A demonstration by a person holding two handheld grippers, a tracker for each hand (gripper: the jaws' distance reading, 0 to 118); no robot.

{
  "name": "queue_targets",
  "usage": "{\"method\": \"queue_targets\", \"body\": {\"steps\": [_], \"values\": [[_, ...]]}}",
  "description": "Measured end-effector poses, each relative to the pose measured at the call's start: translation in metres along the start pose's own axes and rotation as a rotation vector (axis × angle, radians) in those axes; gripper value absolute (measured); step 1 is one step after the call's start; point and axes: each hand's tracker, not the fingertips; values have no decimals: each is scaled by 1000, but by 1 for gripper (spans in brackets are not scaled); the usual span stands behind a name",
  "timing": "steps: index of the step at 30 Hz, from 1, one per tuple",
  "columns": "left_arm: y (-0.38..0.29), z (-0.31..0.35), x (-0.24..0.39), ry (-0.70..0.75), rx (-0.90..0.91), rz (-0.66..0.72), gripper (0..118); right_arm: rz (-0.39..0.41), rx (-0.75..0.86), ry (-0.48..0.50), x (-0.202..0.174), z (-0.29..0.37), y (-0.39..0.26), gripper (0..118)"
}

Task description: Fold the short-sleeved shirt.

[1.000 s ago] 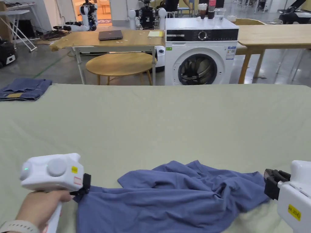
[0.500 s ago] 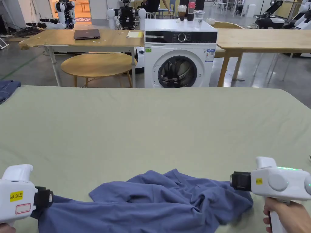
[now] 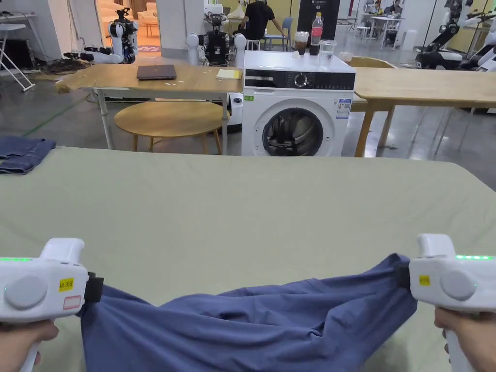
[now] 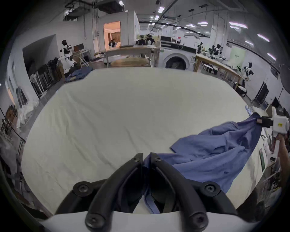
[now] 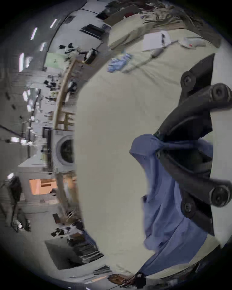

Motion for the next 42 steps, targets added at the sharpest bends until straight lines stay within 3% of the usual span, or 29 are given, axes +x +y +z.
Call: {"method": "queue_targets", "body": {"steps": [6,10,14,24,32,42], "values": [[62,66,-12,33,192,0,3,60,260,-33,1,94,78,6],[109,104,-27,68,310,37,3,16,385,-63,7,142,129,6],[163,135,-35,83,427,71,3,20,494,-109,10,175,180,6],[289,182,-9,116,624,18,3,-49,654,-159,13,211,287,6],[284,135,-4,95,590,-15,3,-73,626,-160,26,168,275,6],[199,14,9,61,382,21,3,-128,475,-194,38,62,174,6]]}}
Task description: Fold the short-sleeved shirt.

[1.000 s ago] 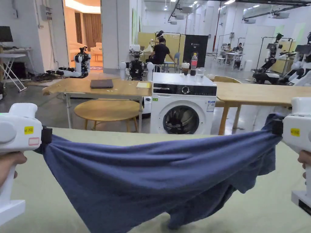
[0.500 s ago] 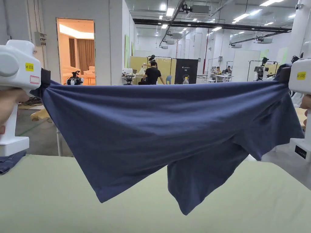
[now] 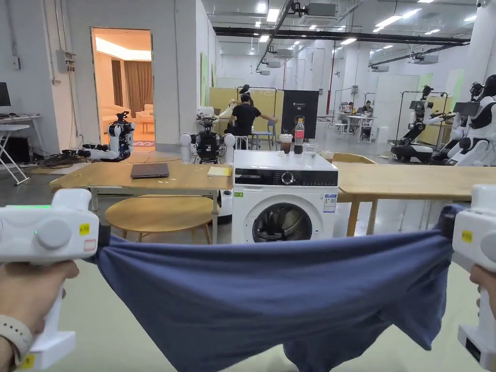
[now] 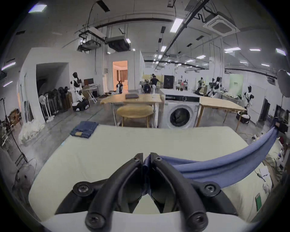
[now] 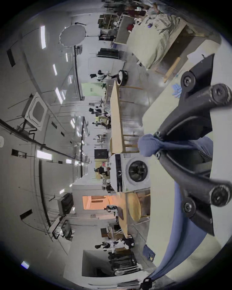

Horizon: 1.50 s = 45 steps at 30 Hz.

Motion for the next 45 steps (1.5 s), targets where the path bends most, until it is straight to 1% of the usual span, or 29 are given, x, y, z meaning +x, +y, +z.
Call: {"method": "queue_targets", "body": {"steps": [4,8,9,10,12,14,15,18,20,21,23,24,25,26,27,28,29,30,32,35,36,37,38,39,40,41,42,43,45], "values": [[-29,10,-1,-23,-33,10,3,7,-30,3,16,22,-28,6],[-74,54,-2,-60,-59,0,3,16,-51,29,40,74,-65,6],[-94,71,-4,-74,-70,7,3,61,-81,37,47,91,-80,6],[-108,80,-4,-81,-71,16,3,66,-80,36,51,102,-91,6],[-149,107,-6,-91,-105,22,3,134,-123,45,61,133,-126,6],[-193,129,-6,-95,-141,18,3,135,-155,61,72,157,-162,6],[-216,138,-7,-94,-159,21,3,158,-200,70,76,169,-182,6],[-281,157,-9,-108,-235,25,3,181,-325,85,87,191,-247,6],[-314,162,-12,-101,-291,35,3,183,-391,70,90,199,-286,6],[-327,162,-14,-92,-300,61,3,161,-411,44,92,204,-302,6],[-341,162,-22,-81,-295,89,3,98,-438,48,97,206,-317,6],[-341,165,-25,-83,-270,97,3,81,-415,39,99,209,-317,7],[-337,170,-25,-64,-241,79,7,64,-402,57,100,215,-312,11],[-332,176,-22,-30,-216,43,26,56,-405,73,99,218,-306,30],[-324,184,-20,13,-178,-10,55,57,-382,76,94,226,-293,54],[-316,192,-16,23,-142,-39,87,67,-328,96,88,234,-283,83],[-306,201,-8,12,-94,-57,112,86,-244,129,76,247,-267,109],[-296,211,2,-24,-39,-65,115,94,-173,166,64,257,-254,116],[-280,229,27,-57,35,-81,115,83,-61,230,38,272,-232,117],[-273,241,59,-110,76,-73,115,19,-38,327,-1,284,-213,117],[-274,242,66,-131,70,-61,113,-4,-43,347,-12,286,-212,116],[-277,243,70,-140,68,-46,106,-8,-37,352,-22,287,-215,113],[-281,244,73,-147,71,-39,69,-5,-38,352,-31,288,-218,99],[-288,244,76,-144,69,-36,22,-6,-32,350,-40,290,-223,76],[-291,242,78,-123,55,-26,0,-3,-36,354,-45,291,-227,29],[-292,238,77,-85,0,-21,0,2,-42,356,-51,291,-232,0],[-290,237,73,-70,-7,-16,0,1,-56,352,-58,289,-237,0],[-294,238,67,-109,-35,-6,0,3,-45,319,-61,294,-238,0],[-291,242,50,-91,-49,13,0,-19,-87,390,-62,293,-239,0]]}}
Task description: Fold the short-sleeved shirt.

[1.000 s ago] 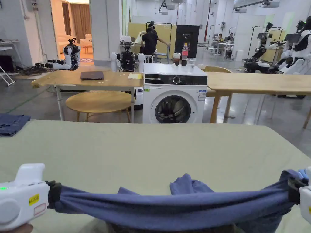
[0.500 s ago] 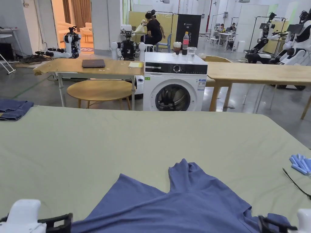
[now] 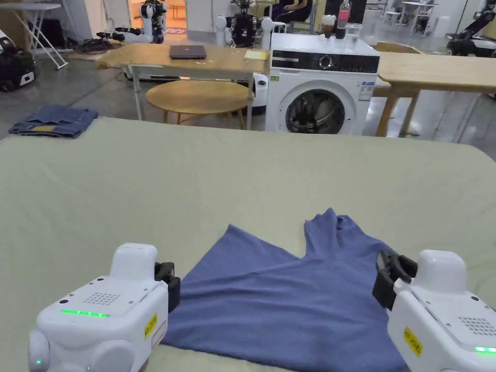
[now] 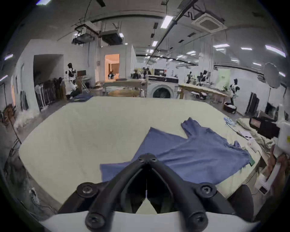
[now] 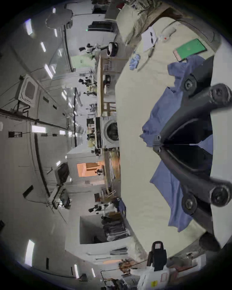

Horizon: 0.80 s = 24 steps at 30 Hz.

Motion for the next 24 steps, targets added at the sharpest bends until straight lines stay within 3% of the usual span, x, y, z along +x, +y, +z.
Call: {"method": "queue_targets", "body": {"steps": [6,10,11,13,14,18,20,22,23,24], "values": [[1,-12,-84,38,-136,177,0,-10,-43,-15,-2,-9,-12,0],[2,-45,-113,44,-167,130,0,-17,-96,-14,-1,-25,-24,0],[2,-54,-121,40,-191,132,30,-12,-110,-15,-1,-28,-26,0],[0,-78,-132,18,-257,117,107,-4,-132,-15,-1,-36,-31,0],[-3,-91,-130,9,-289,103,118,0,-142,-17,0,-39,-32,0],[-20,-141,-130,30,-382,64,116,18,-169,-32,6,-51,-34,0],[-28,-157,-127,34,-399,50,108,23,-175,-41,10,-55,-34,0],[-35,-172,-125,61,-434,39,81,17,-180,-49,15,-58,-32,0],[-39,-177,-123,74,-444,29,50,11,-183,-54,18,-60,-31,0],[-44,-181,-120,93,-458,13,41,5,-185,-56,20,-60,-32,0]]}}
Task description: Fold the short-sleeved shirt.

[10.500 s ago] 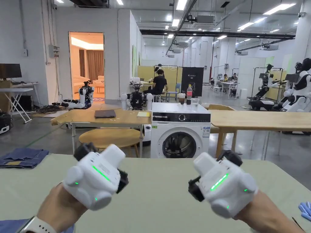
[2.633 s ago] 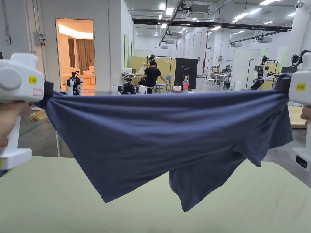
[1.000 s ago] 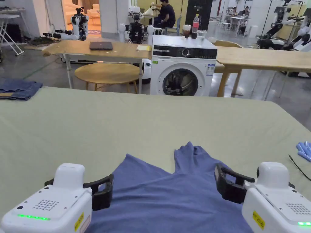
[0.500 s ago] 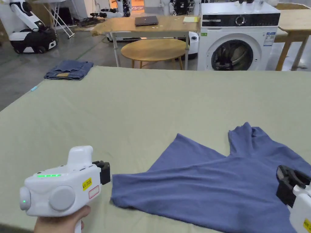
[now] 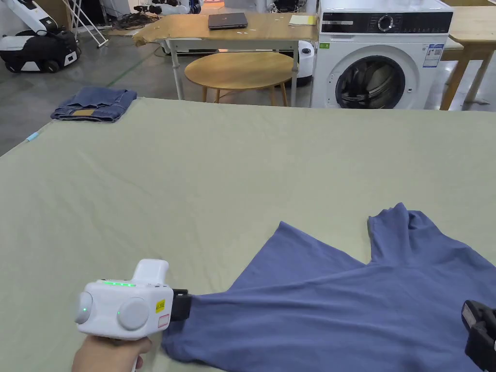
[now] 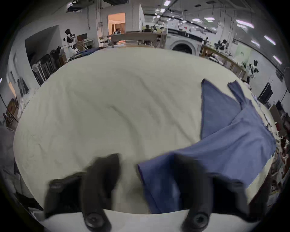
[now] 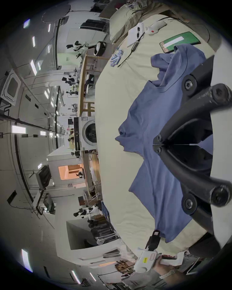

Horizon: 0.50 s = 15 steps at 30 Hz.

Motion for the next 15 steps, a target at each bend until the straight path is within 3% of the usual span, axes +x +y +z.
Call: {"method": "queue_targets", "body": {"steps": [2,4,9,15], "values": [[-7,-3,10,11,3,-42,33,-15,-10,-4,5,-2,0,0],[-12,4,20,27,15,-126,5,-29,-17,-4,9,-3,-1,0],[-13,32,18,-49,82,-17,0,-51,-70,-14,25,-18,-2,0],[-10,89,10,-136,217,91,0,6,-107,-60,52,-52,15,0]]}}
